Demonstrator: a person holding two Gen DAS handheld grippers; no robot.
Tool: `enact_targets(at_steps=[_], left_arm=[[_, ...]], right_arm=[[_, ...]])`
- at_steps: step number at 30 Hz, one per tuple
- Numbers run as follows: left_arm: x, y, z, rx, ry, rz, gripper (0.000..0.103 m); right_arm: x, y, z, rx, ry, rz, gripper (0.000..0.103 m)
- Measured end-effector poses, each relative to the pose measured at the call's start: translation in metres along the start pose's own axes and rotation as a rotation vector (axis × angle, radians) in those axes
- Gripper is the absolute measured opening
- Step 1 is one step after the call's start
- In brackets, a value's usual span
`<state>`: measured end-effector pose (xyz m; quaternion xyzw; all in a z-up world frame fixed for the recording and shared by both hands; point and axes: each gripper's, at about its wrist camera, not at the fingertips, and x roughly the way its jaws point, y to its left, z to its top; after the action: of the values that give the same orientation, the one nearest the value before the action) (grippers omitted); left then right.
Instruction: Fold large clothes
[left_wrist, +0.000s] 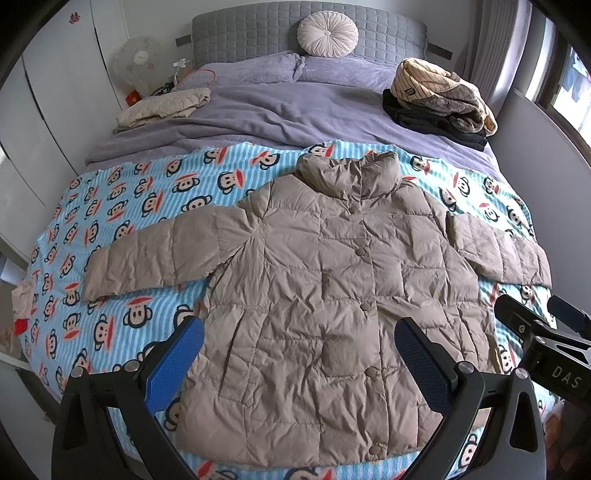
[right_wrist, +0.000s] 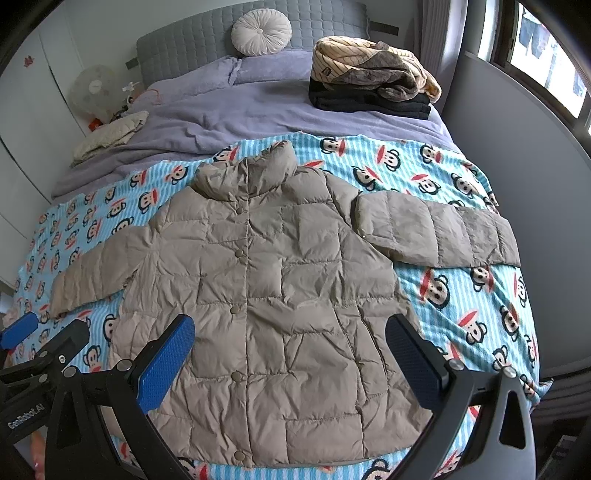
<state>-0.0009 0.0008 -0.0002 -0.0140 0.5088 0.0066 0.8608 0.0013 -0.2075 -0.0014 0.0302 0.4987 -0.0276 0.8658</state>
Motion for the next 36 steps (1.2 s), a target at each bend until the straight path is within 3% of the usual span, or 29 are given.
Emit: enact_targets(at_steps=[6, 8, 13, 15, 18, 20, 21, 25, 29, 36], left_arm=[[0.008, -0.003, -0.008, -0.004, 0.012, -0.009, 0.103], [0.006, 0.000, -0.008, -0.007, 0.018, -0.013, 0.103], [0.010, 0.015, -0.013, -0.021, 0.055, -0.027, 0.103], [0.013, 0.018, -0.012, -0.021, 0.058, -0.025, 0.103], [0.016, 0.027, -0.015, -0.007, -0.002, -0.003, 0.103], [0.020, 0.032, -0.017, -0.012, 0.004, -0.010, 0.103], [0.022, 0.036, -0.018, -0.019, 0.014, -0.019, 0.103], [0.036, 0.060, -0.019, -0.082, 0.072, -0.069, 0.103], [0.056, 0.094, -0.021, -0.163, 0.080, -0.094, 0.103], [0.100, 0.161, -0.029, -0.270, 0.088, -0.052, 0.103]], right_arm=[[0.000, 0.003, 0.005, -0.001, 0.005, -0.004, 0.103], [0.000, 0.000, -0.012, -0.001, 0.012, -0.007, 0.103], [0.013, 0.007, 0.000, -0.001, 0.037, -0.017, 0.103], [0.015, 0.010, -0.007, -0.011, 0.115, -0.068, 0.103], [0.018, 0.012, -0.009, 0.026, 0.152, -0.046, 0.103], [0.020, 0.013, -0.010, 0.053, 0.152, -0.012, 0.103], [0.024, 0.015, -0.010, 0.084, 0.153, 0.052, 0.103], [0.028, 0.026, -0.011, 0.121, 0.186, 0.147, 0.103], [0.040, 0.052, -0.014, 0.058, 0.176, 0.130, 0.103], [0.066, 0.110, -0.025, -0.054, 0.236, 0.122, 0.103]])
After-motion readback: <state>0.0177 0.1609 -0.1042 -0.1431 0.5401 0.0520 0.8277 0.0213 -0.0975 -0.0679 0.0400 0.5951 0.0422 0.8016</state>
